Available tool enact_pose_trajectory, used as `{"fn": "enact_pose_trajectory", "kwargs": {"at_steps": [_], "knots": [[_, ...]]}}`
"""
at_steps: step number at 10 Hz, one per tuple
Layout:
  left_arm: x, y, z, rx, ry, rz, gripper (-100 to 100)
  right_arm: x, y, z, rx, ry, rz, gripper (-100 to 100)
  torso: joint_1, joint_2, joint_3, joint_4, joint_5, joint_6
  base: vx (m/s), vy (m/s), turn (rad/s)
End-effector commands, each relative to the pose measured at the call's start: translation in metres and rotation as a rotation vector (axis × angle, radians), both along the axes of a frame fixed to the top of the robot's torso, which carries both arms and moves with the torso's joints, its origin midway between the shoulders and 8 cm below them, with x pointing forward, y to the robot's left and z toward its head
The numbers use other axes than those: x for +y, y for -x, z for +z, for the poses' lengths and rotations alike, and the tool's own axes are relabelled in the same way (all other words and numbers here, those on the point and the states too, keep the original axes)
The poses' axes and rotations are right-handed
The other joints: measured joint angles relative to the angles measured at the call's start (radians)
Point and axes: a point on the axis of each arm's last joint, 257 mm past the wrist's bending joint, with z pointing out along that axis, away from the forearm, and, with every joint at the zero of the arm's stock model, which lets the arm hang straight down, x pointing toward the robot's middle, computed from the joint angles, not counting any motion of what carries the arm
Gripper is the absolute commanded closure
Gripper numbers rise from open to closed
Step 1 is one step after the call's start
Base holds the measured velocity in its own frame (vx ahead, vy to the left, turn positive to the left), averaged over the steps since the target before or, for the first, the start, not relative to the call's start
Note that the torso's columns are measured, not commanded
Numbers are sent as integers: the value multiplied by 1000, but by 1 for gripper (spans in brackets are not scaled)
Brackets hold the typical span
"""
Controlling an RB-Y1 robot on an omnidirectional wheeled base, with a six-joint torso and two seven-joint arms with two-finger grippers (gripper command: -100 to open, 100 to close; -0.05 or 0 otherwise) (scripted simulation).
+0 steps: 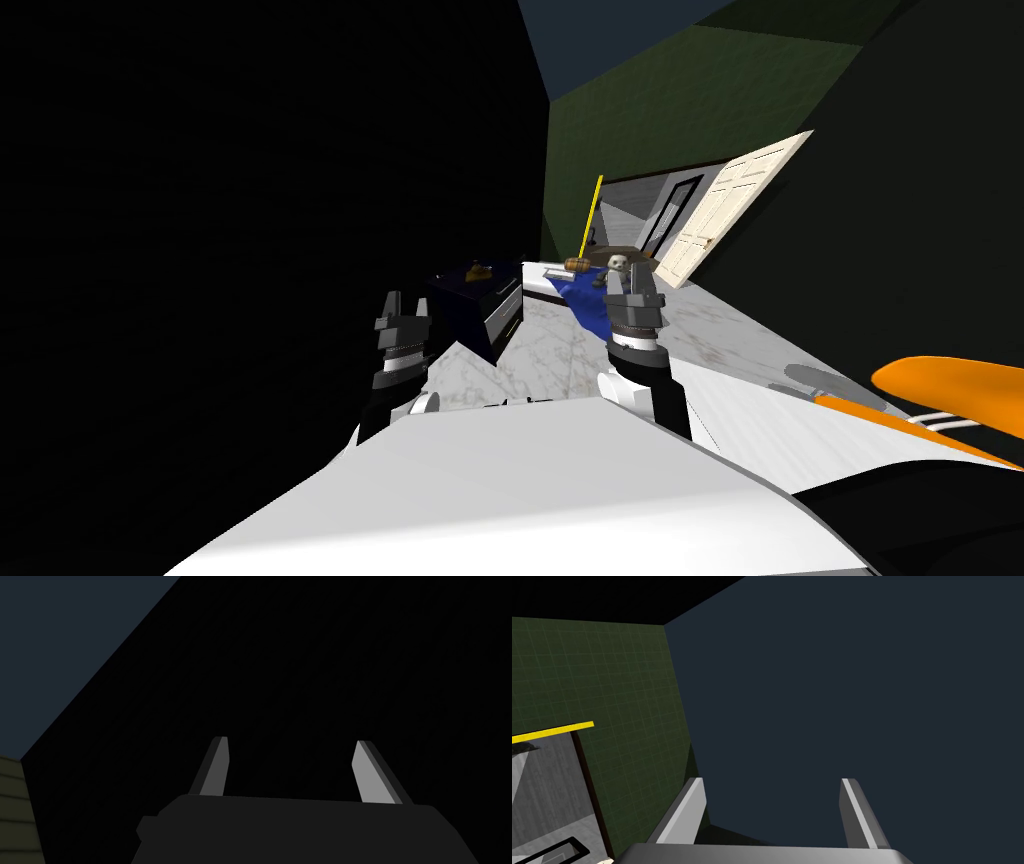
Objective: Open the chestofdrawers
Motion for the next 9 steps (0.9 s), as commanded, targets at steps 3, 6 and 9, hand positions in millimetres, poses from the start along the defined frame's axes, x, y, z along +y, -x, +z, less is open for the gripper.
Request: {"fn": "enact_pose_trajectory", "kwargs": {"at_steps": [3, 6, 9], "knots": [[-19, -8, -5, 8, -55, -70, -100, 0, 0, 0, 1, 0, 0, 0, 1, 114, -238, 116, 0, 0, 56, 19, -27], [-39, -21, -13, 12, -83, -145, -100, 0, 0, 0, 1, 0, 0, 0, -1, 119, -242, 120, 0, 0, 99, 11, -38], [-61, -37, -24, 17, -88, -221, -100, 0, 0, 0, 1, 0, 0, 0, -1, 120, -242, 121, 0, 0, 117, -24, -49]]}}
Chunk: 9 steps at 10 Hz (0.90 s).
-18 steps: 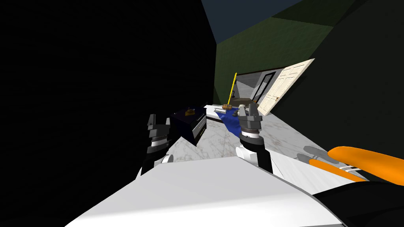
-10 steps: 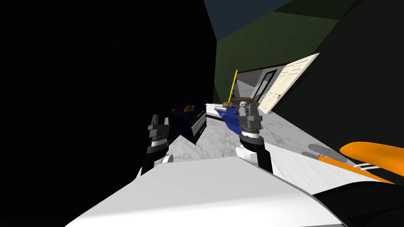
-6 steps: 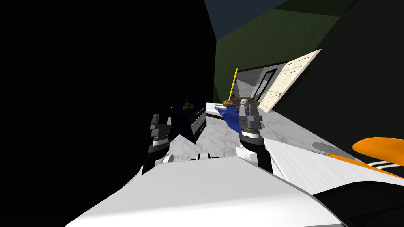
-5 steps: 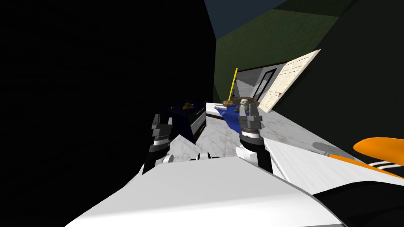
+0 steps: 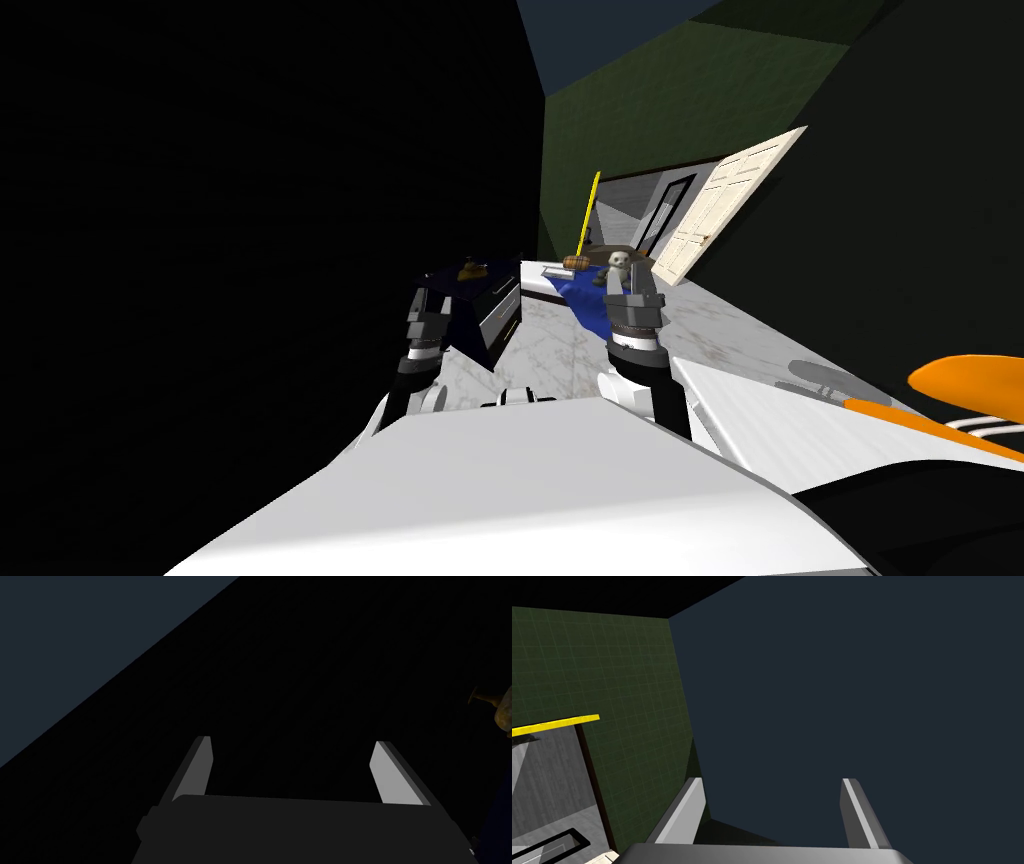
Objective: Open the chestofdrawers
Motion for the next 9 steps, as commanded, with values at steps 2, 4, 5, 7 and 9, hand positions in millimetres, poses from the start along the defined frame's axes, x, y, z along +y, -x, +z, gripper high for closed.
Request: {"fn": "enact_pose_trajectory", "kwargs": {"at_steps": [2, 4, 5, 7, 9], "knots": [[-27, -21, -15, 13, 4, -93, -100, 0, 0, 0, 0, 0, 0, 0, 2, 0, 0, 0, 0, 0, 122, -27, -48], [-44, -33, -21, 17, 11, -144, -100, 0, 0, 0, 0, 0, 0, 0, 1, 1, 0, 0, 0, 0, 117, -32, -53], [-44, -35, -25, 25, 10, -143, -100, 0, 0, 0, 0, 0, 0, 0, 2, 0, 0, 0, 0, 0, 87, -12, -19], [-62, -50, -37, 43, 14, -194, -100, 0, 0, 0, 0, 0, 0, 0, 2, 2, 1, 0, 1, 0, 91, -16, -45], [-71, -58, -44, 56, 13, -218, -100, 0, 0, 0, 0, 0, 0, 0, 1, -1, -1, 0, 0, 0, 100, -19, -31]]}}
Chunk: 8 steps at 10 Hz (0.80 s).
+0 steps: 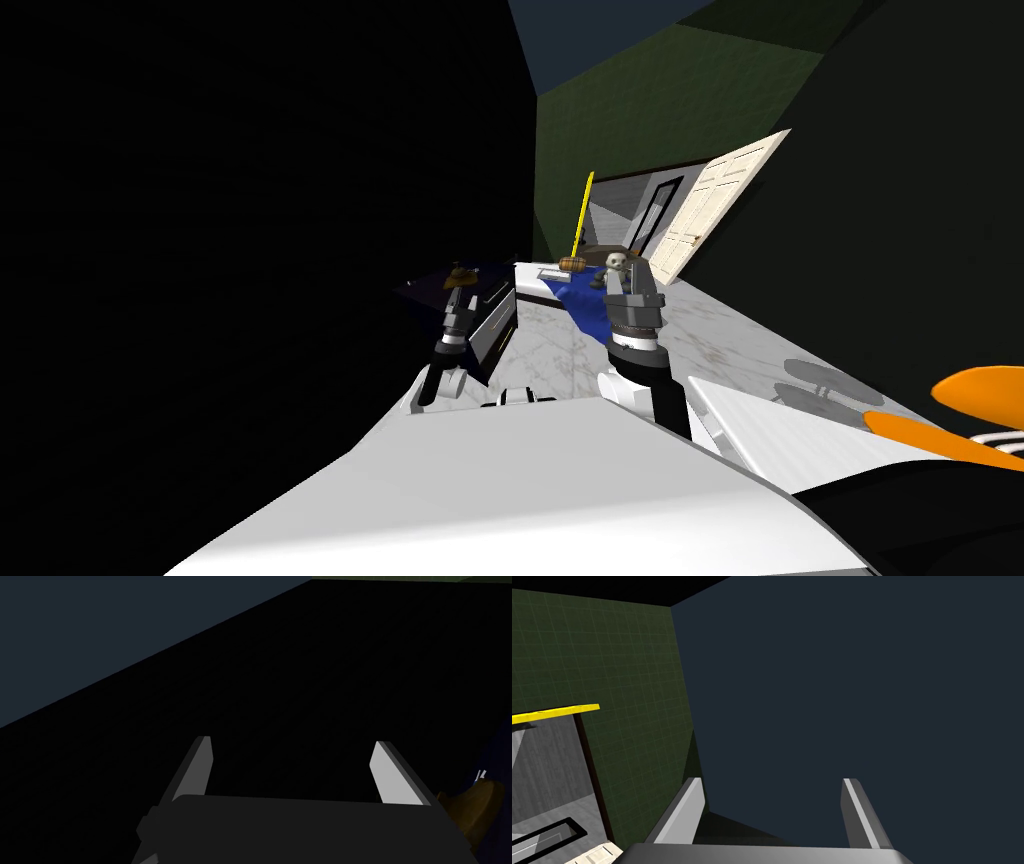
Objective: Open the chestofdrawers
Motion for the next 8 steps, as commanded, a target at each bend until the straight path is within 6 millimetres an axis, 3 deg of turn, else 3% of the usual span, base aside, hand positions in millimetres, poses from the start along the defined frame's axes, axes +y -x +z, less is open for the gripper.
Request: {"fn": "enact_pose_trajectory", "kwargs": {"at_steps": [1, 8], "knots": [[-15, -12, -13, 23, -2, -40, -100, 0, 0, 0, 0, 0, 0, 0, 0, 2, 1, 0, 0, 0, 63, -33, -22], [-46, -44, -51, 93, -31, -121, -100, 0, 0, 0, 0, 0, 0, 0, 0, 2, 1, 0, 0, 0, 60, -17, -21]]}}
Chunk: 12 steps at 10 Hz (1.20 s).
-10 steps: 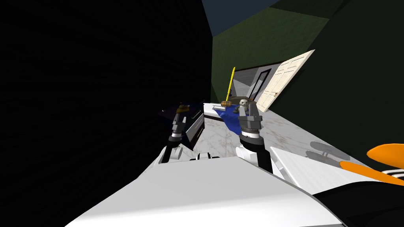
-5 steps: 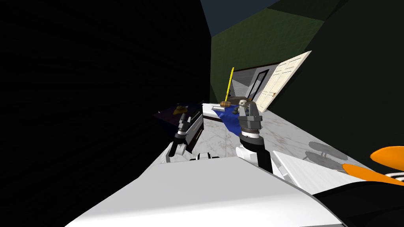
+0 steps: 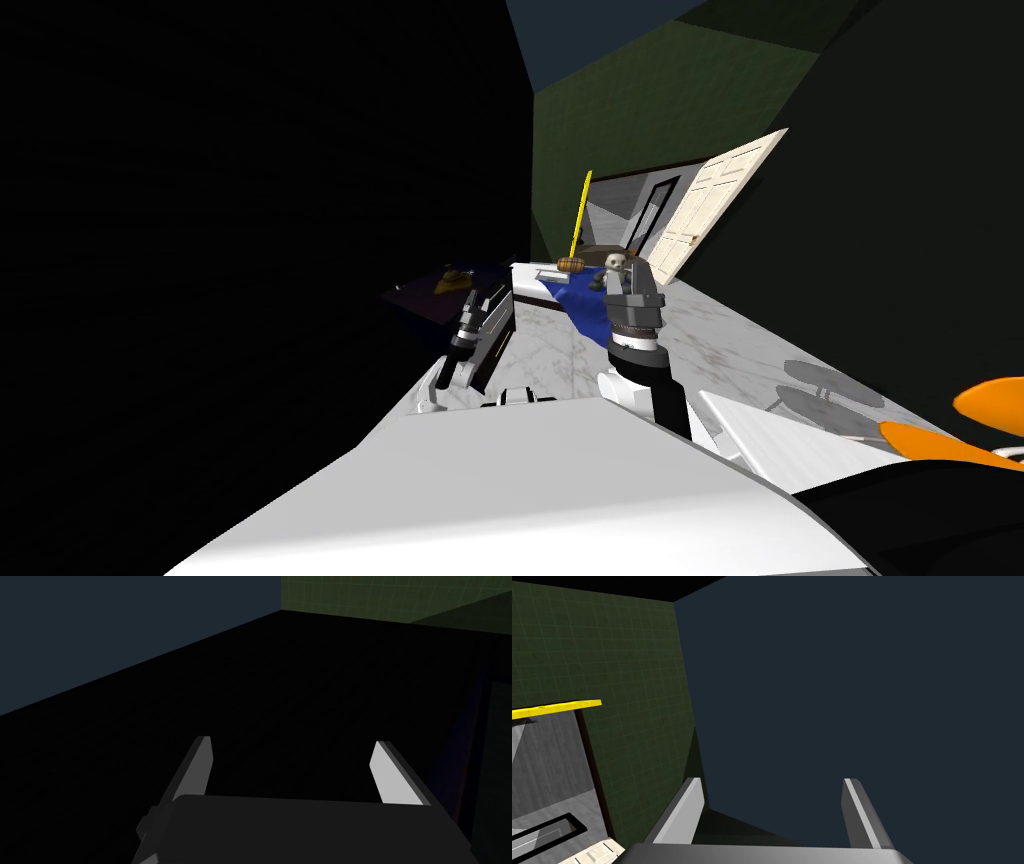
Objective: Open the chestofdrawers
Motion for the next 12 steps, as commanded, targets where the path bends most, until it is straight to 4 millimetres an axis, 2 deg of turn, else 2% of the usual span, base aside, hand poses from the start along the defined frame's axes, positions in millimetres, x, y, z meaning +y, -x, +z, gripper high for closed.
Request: {"fn": "enact_pose_trajectory", "kwargs": {"at_steps": [1, 2, 3, 6, 8, 12], "knots": [[-16, -13, -12, 21, -18, -40, -100, 0, 0, 0, 0, 0, 0, 0, 0, 0, 0, 0, 0, 0, 68, -23, -24], [-15, -17, -23, 44, -24, -36, -100, 0, 0, 0, 0, 0, 0, 0, -1, -1, -1, 0, 0, 0, 54, -17, -9], [-20, -22, -25, 46, -34, -53, -100, 0, 0, 0, 0, 0, 0, 0, 0, 0, 0, 0, 0, 0, 45, -8, -9], [-26, -37, -47, 88, -67, -73, -100, 0, 0, 0, 0, 0, 0, 0, 0, 0, 0, 0, 0, 0, 40, -9, -10], [-25, -46, -67, 126, -91, -75, -100, 0, 0, 0, 0, 0, 0, 0, 0, 0, 0, 0, 0, 0, 42, -13, -4], [-20, -60, -93, 175, -133, -77, -100, 0, 0, 0, 0, 0, 0, 0, 0, 1, 0, 0, 0, 0, 22, -8, -1]]}}
